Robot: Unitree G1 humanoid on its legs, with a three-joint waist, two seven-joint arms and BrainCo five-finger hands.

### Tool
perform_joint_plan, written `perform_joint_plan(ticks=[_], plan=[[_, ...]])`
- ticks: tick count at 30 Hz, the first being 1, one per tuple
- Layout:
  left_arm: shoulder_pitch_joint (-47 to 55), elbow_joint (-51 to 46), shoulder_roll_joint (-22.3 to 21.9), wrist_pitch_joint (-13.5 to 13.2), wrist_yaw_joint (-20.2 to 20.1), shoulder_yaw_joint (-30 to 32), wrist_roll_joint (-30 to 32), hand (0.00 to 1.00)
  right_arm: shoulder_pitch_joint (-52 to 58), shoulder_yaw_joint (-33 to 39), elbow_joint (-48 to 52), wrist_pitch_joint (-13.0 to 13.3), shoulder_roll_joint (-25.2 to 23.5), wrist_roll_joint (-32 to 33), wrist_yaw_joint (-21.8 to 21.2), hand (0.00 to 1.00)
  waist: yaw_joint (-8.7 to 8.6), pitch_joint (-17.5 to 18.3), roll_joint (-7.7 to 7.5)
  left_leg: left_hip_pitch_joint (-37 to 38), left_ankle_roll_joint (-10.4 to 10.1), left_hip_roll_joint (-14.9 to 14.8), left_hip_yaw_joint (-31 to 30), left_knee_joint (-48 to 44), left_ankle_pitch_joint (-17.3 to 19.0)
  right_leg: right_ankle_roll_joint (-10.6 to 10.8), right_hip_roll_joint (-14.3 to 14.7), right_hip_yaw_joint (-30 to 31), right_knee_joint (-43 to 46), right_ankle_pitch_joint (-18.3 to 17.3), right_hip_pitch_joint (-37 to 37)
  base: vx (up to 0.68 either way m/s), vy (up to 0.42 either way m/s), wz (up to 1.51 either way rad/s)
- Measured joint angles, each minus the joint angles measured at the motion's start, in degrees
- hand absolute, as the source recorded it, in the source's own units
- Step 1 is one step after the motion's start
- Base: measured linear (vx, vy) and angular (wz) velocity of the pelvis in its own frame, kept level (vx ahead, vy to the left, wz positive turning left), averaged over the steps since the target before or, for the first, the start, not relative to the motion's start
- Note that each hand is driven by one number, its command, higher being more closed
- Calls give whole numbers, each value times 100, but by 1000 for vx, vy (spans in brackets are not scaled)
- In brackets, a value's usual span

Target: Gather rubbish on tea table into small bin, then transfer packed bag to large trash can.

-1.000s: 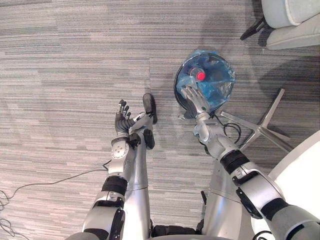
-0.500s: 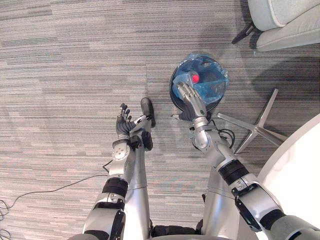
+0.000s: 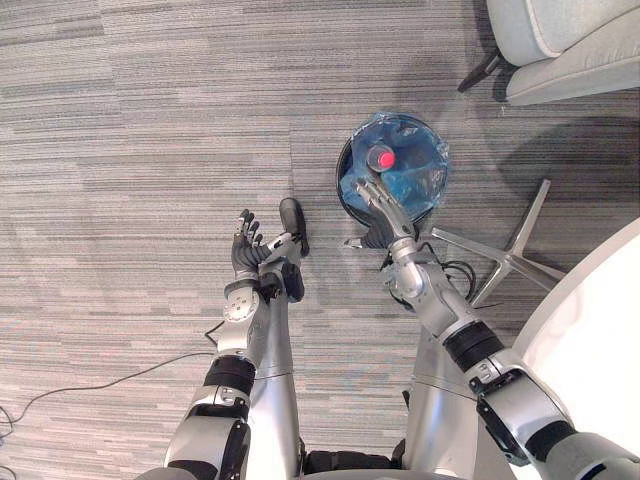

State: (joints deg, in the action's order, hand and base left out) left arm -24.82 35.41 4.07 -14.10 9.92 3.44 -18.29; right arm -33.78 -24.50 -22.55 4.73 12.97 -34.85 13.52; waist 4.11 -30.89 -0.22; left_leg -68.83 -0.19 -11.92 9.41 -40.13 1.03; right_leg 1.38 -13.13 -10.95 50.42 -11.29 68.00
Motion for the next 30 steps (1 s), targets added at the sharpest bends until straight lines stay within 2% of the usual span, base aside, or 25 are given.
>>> perform_joint_plan(ticks=[9, 15, 18, 24, 26, 30], plan=[[45, 1, 40, 57, -112, -2, 56, 0, 343, -130, 815, 381, -3, 276, -29, 0, -8, 0, 0, 133, 3, -9, 6, -2, 9, -1, 8, 6, -7, 0, -130, -12, -5, 0], [126, 12, 50, 101, -104, -1, 110, 0, 434, -57, 832, 369, -13, 207, 152, 0, -8, 0, 0, 225, 3, -9, 20, 12, 9, -1, 9, 17, -13, 1, -208, -14, -6, 0], [126, 15, 46, 101, -100, -3, 109, 0, 426, -3, 815, 331, -35, 58, 266, 0, -9, 0, 0, 229, 3, -9, 22, 25, 8, -1, 10, 17, -17, 1, -207, 0, 0, 0], [126, 27, 39, 96, -63, 1, 104, 0, 77, 466, 266, -115, -140, -151, 545, 0, -4, -1, -1, 218, -27, 15, 31, 120, -17, -1, 7, 13, -63, 0, -177, -3, -7, 1], [125, 44, 34, 90, -24, 0, 104, 0, -23, 561, 83, -139, -155, -182, 547, 0, -6, -1, -1, 213, -42, 14, 28, 127, -27, 1, 8, 9, -63, -3, -170, 0, 0, 0], [123, 1, 22, -5, 24, 12, 95, 0, -282, 822, -323, -357, -142, -181, 662, 0, -3, -1, 0, 111, -43, 14, 21, 130, -28, 8, 8, 2, -56, -10, -61, 0, 0, 0]])
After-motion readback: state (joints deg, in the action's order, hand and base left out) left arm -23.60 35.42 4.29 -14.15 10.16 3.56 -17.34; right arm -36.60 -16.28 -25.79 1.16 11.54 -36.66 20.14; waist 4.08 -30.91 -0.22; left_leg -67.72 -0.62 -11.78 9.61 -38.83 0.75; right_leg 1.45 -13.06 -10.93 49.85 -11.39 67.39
